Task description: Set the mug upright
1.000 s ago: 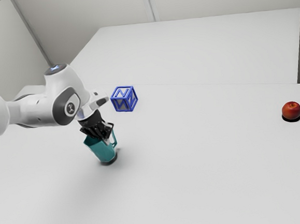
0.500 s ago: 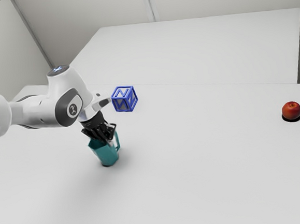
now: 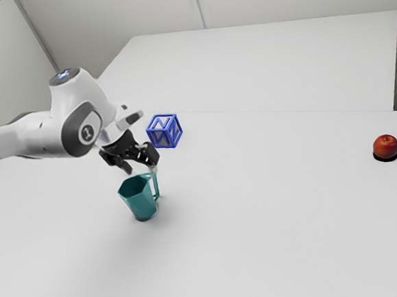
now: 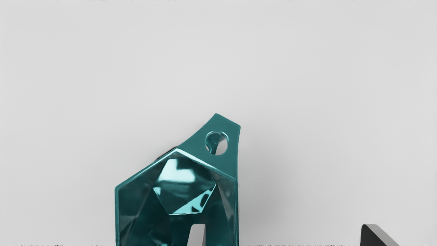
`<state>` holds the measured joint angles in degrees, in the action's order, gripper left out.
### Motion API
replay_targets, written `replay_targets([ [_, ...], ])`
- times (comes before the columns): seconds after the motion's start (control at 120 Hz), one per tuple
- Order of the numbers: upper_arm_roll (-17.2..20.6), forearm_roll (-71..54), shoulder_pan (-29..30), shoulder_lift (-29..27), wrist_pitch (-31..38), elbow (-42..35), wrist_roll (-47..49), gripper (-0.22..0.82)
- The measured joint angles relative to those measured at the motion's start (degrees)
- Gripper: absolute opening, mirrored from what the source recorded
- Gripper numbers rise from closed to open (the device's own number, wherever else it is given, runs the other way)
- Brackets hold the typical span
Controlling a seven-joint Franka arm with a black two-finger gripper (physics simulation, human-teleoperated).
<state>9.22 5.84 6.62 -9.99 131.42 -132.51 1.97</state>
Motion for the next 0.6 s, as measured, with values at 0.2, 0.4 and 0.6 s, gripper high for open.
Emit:
replay_targets([
  [0.2, 0.2, 0.0, 0.0, -0.3, -7.1, 6.7, 0.1, 0.54],
  [0.4, 0.2, 0.0, 0.3, 1.9, -16.7, 16.3, 0.3, 0.56],
  [0.6, 0.2, -0.2, 0.1, 5.0, -25.0, 24.8, 0.4, 0.57],
])
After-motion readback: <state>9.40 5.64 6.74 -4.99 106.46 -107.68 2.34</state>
